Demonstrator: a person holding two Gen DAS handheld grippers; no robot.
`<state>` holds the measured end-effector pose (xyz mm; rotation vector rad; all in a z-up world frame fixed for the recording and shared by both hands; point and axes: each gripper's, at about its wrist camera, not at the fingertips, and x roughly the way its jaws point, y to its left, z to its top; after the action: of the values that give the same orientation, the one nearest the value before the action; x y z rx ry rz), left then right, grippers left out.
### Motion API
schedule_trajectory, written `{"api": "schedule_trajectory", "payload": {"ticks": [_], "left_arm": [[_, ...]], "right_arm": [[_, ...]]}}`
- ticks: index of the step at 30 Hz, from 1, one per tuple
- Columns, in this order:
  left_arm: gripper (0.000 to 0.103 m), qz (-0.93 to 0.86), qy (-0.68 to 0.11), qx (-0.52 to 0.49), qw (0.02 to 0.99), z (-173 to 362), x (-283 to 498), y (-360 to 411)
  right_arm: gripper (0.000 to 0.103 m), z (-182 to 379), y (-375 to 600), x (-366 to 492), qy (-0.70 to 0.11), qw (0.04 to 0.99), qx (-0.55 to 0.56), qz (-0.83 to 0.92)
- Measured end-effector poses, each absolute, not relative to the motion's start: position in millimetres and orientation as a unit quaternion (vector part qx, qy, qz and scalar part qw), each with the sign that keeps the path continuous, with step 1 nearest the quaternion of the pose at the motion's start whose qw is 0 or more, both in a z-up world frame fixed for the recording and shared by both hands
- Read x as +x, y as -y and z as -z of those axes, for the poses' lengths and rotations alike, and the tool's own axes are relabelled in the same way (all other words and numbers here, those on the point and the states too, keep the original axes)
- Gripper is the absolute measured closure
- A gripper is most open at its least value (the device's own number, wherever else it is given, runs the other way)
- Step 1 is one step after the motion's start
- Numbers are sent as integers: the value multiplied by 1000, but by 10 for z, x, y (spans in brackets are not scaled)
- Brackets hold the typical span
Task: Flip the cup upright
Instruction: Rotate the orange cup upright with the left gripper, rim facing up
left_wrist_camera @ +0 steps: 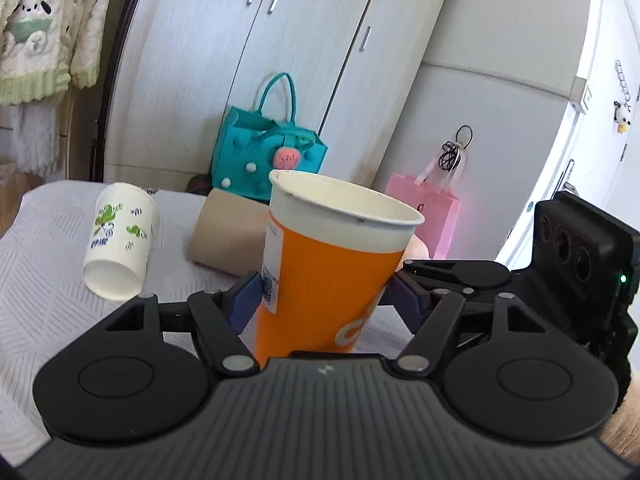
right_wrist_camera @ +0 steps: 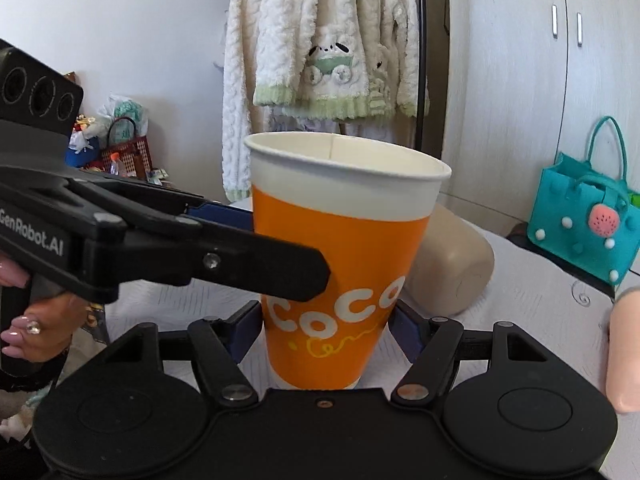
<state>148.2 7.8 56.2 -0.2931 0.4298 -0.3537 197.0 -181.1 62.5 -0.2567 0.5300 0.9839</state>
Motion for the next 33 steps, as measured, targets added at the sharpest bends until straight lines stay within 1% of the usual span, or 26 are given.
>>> {"api": "schedule_trajectory", "payload": {"ticks": [3, 8, 14, 23, 33], "left_arm": [[35, 186, -204, -170, 946, -526, 1496, -172], [34, 188, -197, -165, 948, -491, 1562, -199], [33, 192, -188, -121, 955, -475, 1681, -117], [33, 189, -190, -124, 955, -355, 1773, -158], [33, 190, -188, -120, 956, -348, 1712, -158]], "right_arm": [[29, -622, 1833, 1989, -242, 840, -118, -471], [29, -588, 1780, 1967, -221, 851, -130, -458], [29, -544, 1712, 2014, -205, 868, -144, -429], [29, -460, 1630, 2124, -220, 870, -140, -418], [29, -431, 1606, 2080, -207, 872, -153, -417]]}}
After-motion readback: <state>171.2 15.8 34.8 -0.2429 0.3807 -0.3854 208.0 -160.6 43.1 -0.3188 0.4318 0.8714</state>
